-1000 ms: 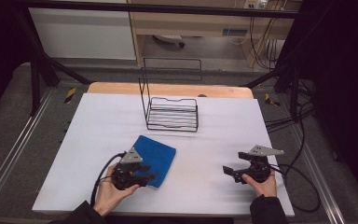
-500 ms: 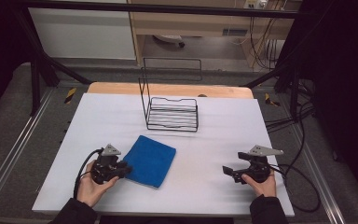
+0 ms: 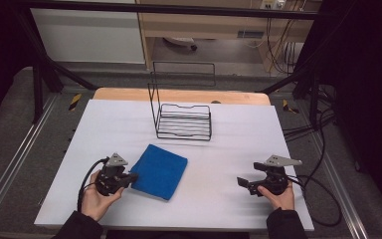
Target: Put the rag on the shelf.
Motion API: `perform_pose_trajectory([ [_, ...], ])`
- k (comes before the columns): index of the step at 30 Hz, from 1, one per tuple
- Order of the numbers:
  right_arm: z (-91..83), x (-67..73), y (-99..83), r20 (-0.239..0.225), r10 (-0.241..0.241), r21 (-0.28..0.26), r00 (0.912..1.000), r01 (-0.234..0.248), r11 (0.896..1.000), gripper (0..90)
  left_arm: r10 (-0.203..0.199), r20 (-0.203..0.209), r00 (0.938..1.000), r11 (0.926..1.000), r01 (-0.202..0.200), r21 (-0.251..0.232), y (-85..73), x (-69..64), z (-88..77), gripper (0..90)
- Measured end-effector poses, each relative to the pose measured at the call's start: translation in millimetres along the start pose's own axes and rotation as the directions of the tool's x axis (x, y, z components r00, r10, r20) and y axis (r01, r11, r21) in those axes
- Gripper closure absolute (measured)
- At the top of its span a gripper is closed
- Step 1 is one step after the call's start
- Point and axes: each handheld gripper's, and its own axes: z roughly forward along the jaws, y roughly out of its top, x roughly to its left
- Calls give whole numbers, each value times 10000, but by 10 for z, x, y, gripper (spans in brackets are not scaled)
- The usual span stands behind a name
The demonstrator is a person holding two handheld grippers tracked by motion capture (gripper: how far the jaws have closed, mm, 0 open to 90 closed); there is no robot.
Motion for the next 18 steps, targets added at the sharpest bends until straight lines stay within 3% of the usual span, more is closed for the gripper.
perform_pose_trajectory([
  [4, 12, -1, -1, -9, -35, 71, 10000, 35, 10000, 26, 100, -454, 9989, 9999, -95, 109, 50, 69, 84, 899],
  [9, 10, -1, -2, 1, -43, 75, 10000, 43, 10000, 26, 136, -583, 9982, 9996, -121, 265, 12, 133, 195, 884],
  [11, 10, 0, -2, -8, -47, 79, 10000, 47, 10000, 26, 159, -778, 9968, 9995, -138, 270, -11, 141, 187, 837],
  [15, 0, 3, -1, 7, 0, 20, 10000, 0, 10000, 26, -97, -932, 9956, 9996, 121, 247, -76, 192, 139, 637],
  [18, 2, 2, -1, -2, -8, 33, 10000, 8, 10000, 26, -259, -628, 9977, 9993, 276, 256, -127, 237, 132, 555],
])
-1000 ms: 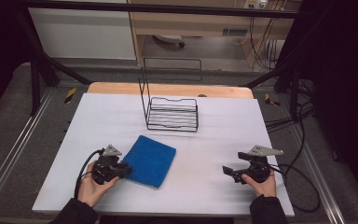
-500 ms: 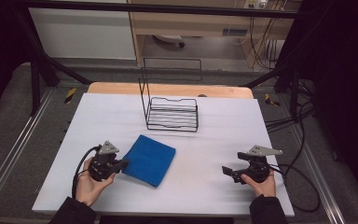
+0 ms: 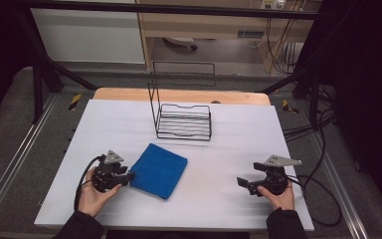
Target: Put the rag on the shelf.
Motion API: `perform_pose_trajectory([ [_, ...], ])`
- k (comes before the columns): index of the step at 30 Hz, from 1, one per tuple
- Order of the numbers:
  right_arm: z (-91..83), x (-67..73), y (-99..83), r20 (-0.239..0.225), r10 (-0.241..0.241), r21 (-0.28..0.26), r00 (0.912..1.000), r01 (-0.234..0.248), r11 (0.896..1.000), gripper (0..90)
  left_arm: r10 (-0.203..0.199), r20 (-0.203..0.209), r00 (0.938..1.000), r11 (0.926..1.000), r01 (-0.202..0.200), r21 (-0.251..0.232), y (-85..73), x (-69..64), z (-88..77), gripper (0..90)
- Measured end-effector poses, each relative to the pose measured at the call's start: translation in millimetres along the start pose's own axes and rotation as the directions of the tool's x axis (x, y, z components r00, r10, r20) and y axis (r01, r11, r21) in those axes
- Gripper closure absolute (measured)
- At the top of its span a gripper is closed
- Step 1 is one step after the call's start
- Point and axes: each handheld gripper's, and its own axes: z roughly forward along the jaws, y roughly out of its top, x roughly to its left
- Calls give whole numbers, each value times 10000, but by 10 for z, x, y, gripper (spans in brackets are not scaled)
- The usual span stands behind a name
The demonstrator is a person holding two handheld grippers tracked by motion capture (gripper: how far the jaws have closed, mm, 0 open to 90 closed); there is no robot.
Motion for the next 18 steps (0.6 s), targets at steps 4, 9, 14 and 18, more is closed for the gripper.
perform_pose_trajectory([
  [4, 5, 5, 1, 3, -17, 27, 10000, 17, 10000, 26, -34, 370, 9993, 9998, 27, 186, -4, -4, 74, 505],
  [9, 1, 4, 2, 3, -22, 6, 10000, 22, 10000, 26, 35, 539, 9985, 9996, -51, 288, -5, -46, 109, 583],
  [14, 6, 6, 2, -3, -20, 22, 10000, 20, 10000, 26, -31, 677, 9977, 9995, 9, 313, -9, -88, 119, 718],
  [18, 10, 10, 3, -5, -20, 21, 10000, 20, 10000, 26, -164, 703, 9974, 9986, 128, 521, 15, -121, 113, 836],
])
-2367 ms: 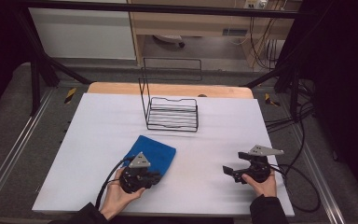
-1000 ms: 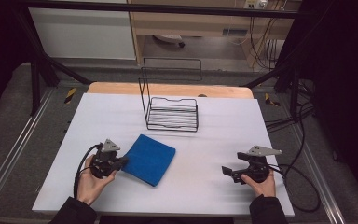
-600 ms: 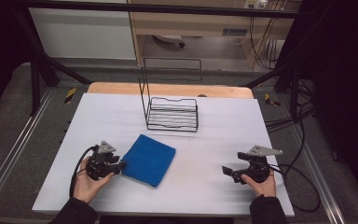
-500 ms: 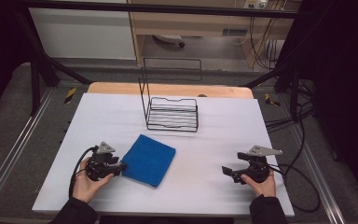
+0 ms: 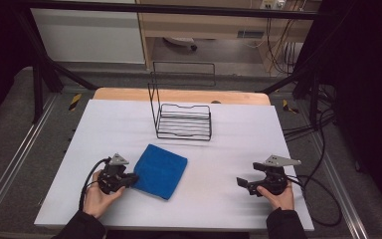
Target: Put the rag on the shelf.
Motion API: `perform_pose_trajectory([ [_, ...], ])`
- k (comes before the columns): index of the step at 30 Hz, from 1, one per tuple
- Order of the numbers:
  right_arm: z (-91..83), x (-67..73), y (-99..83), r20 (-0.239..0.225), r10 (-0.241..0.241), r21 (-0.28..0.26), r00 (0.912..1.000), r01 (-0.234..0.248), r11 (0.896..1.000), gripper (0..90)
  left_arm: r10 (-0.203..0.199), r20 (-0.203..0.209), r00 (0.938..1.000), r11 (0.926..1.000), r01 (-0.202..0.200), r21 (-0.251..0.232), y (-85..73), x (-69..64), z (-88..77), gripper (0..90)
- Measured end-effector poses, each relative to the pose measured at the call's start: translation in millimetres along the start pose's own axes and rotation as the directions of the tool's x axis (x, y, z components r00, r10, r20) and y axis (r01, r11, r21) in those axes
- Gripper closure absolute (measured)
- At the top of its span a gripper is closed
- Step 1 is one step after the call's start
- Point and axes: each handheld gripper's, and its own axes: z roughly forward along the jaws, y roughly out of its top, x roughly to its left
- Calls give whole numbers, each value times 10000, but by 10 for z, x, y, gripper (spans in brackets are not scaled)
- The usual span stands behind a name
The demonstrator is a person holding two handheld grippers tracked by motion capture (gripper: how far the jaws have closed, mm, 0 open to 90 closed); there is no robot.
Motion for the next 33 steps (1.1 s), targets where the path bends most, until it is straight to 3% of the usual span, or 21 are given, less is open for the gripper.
perform_pose_trajectory([
  [4, 12, 26, 12, -45, -55, 22, 10000, 55, 10000, 27, -211, -121, 9997, 9998, 211, -7, -11, -18, -45, 861],
  [8, 37, 80, 36, -101, -142, 9, 9998, 143, 9999, 35, -471, 46, 9989, 9989, 471, -55, -62, -46, -124, 866],
  [11, 76, 194, 86, -135, -236, -47, 9996, 235, 9997, 57, -548, 90, 9985, 9985, 549, -82, -106, -75, -175, 866],
  [12, 134, 316, 133, -207, -217, -56, 9995, 216, 9998, 89, -544, 74, 9985, 9984, 545, -147, -120, -79, -188, 865],
  [14, 178, 382, 157, -269, -247, -72, 9993, 245, 9997, 110, -465, -1, 9989, 9986, 465, -266, -139, -79, -202, 865],
  [16, 290, 535, 206, -278, -100, 47, 9996, 101, 9999, 137, -382, -55, 9993, 9987, 380, -354, -142, -74, -186, 863],
  [17, 436, 720, 254, -380, -100, 199, 9992, 108, 9997, 156, -294, -149, 9995, 9989, 288, -368, -142, -74, -171, 860],
  [19, 596, 909, 295, -614, -323, 346, 9976, 344, 9988, 172, -155, -289, 9995, 9990, 142, -428, -140, -78, -143, 859],
  [20, 596, 909, 295, -614, -323, 346, 9976, 344, 9988, 172, -81, -383, 9992, 9990, 64, -450, -138, -78, -135, 859],
  [21, 752, 1092, 318, -722, -457, 602, 9963, 501, 9969, 193, -35, -473, 9989, 9988, 12, -482, -136, -76, -128, 857],
  [22, 752, 1092, 318, -722, -457, 602, 9963, 501, 9969, 193, -15, -524, 9986, 9985, -14, -545, -137, -74, -118, 857],
  [24, 972, 1321, 320, -850, -458, 791, 9953, 526, 9955, 264, 54, -627, 9980, 9985, -88, -545, -136, -64, -95, 853],
  [28, 1196, 1525, 285, -875, -375, 1193, 9955, 479, 9917, 324, 110, -770, 9970, 9971, -167, -741, -123, -40, -87, 844],
  [33, 1297, 1629, 274, -880, 1, 1207, 9961, 105, 9926, 371, 30, -639, 9979, 9972, -77, -740, -123, 1, -47, 824],
])
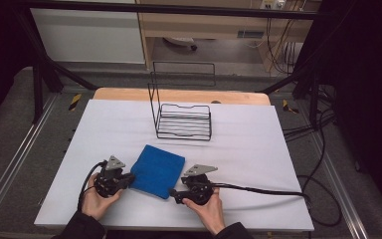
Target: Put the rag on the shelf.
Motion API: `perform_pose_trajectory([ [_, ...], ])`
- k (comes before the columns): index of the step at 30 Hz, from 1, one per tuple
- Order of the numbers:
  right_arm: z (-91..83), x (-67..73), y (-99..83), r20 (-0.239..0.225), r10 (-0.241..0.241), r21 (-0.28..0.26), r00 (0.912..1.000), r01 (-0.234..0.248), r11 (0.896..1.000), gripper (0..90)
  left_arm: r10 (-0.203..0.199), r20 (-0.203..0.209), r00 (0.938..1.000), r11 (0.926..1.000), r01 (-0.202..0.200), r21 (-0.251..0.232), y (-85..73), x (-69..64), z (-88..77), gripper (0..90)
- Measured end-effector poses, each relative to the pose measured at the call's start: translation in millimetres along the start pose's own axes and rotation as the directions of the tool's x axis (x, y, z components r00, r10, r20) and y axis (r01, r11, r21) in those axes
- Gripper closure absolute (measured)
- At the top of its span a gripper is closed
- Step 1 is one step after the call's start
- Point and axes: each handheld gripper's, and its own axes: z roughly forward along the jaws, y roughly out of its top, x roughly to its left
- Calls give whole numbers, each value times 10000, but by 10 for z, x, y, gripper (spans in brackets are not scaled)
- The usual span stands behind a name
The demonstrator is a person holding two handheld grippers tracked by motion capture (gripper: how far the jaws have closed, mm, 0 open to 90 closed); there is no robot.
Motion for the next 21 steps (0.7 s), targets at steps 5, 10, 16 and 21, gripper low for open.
perform_pose_trajectory([
  [5, 105, 132, 22, -139, 182, 126, 9997, -180, 9998, 378, 35, 147, 9999, 10000, -36, 81, 1, 13, 9, 823],
  [10, 169, 189, 20, 305, 95, 231, 9995, -102, 9997, 452, 212, 20, 9998, 9996, -212, 166, 9, -29, 9, 848],
  [16, 176, 203, -21, 710, -34, 411, 9975, 5, 9992, 516, 127, 107, 9999, 9996, -130, 270, 17, -18, 3, 856],
  [21, 183, 255, -34, 936, -224, 461, 9954, 182, 9988, 659, -71, 185, 9998, 9997, 66, 255, 18, -6, 0, 857],
])
